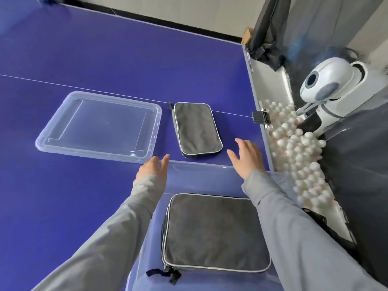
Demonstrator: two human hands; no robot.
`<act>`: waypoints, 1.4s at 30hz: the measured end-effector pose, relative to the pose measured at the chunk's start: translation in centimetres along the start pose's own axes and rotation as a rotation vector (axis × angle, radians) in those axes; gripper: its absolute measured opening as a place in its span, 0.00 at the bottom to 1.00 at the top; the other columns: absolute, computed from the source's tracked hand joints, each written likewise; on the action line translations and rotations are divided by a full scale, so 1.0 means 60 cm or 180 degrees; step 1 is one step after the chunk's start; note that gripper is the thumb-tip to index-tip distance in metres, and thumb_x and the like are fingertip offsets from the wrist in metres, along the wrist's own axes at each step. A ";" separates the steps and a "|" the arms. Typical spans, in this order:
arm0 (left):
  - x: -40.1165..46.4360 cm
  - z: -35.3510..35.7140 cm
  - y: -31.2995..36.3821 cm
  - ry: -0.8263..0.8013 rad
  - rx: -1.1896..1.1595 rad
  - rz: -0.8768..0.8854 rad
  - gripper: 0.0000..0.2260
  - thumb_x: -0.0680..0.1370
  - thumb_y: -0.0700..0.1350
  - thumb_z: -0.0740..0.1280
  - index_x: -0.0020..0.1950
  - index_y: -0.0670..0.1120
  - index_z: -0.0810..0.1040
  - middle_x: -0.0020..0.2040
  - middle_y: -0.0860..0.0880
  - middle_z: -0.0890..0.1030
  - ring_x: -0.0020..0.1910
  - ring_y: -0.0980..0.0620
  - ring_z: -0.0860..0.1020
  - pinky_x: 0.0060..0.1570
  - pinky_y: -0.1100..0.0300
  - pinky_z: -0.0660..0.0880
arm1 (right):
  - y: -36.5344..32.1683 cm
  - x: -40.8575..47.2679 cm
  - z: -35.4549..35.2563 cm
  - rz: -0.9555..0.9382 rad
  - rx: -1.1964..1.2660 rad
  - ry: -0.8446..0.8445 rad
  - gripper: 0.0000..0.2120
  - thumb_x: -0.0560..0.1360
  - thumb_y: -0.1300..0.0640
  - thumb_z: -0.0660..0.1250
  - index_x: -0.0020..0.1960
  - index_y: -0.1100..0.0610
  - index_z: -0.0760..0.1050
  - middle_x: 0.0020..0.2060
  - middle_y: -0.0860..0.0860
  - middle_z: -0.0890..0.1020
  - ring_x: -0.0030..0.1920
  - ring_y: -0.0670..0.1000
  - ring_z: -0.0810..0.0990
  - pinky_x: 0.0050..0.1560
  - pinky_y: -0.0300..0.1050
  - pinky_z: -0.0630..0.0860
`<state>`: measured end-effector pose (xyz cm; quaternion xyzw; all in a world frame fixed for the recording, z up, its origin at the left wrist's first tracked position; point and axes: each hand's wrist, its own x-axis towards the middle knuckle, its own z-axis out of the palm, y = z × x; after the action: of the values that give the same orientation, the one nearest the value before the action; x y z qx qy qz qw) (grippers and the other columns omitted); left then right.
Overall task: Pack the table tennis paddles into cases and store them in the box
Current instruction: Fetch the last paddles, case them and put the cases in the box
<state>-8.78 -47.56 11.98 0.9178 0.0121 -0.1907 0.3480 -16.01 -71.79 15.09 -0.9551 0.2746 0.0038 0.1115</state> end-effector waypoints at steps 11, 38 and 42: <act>0.011 0.021 0.002 0.0270 0.0078 0.0039 0.19 0.78 0.61 0.56 0.42 0.46 0.70 0.39 0.53 0.75 0.38 0.46 0.73 0.35 0.58 0.68 | 0.037 0.228 0.111 0.0668 0.0140 -0.1222 0.31 0.76 0.37 0.57 0.63 0.63 0.70 0.64 0.60 0.73 0.65 0.62 0.68 0.64 0.55 0.69; 0.021 0.021 0.003 0.0216 -0.0038 -0.0113 0.19 0.79 0.61 0.55 0.43 0.46 0.72 0.40 0.51 0.73 0.43 0.45 0.72 0.41 0.58 0.67 | -0.067 0.199 0.035 0.1090 0.4114 -0.0507 0.13 0.74 0.61 0.67 0.56 0.59 0.67 0.48 0.52 0.74 0.47 0.52 0.76 0.26 0.38 0.77; 0.013 0.000 -0.007 0.0385 -0.1408 -0.0204 0.15 0.81 0.54 0.55 0.48 0.46 0.76 0.51 0.47 0.78 0.52 0.45 0.75 0.52 0.56 0.68 | -0.109 0.108 -0.011 0.0660 0.4194 -0.0163 0.17 0.74 0.58 0.68 0.59 0.51 0.65 0.49 0.48 0.74 0.45 0.48 0.77 0.27 0.39 0.77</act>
<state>-8.14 -47.31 11.44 0.8281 0.1037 -0.1390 0.5331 -7.11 -69.96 16.64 -0.6555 0.3072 -0.1315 0.6772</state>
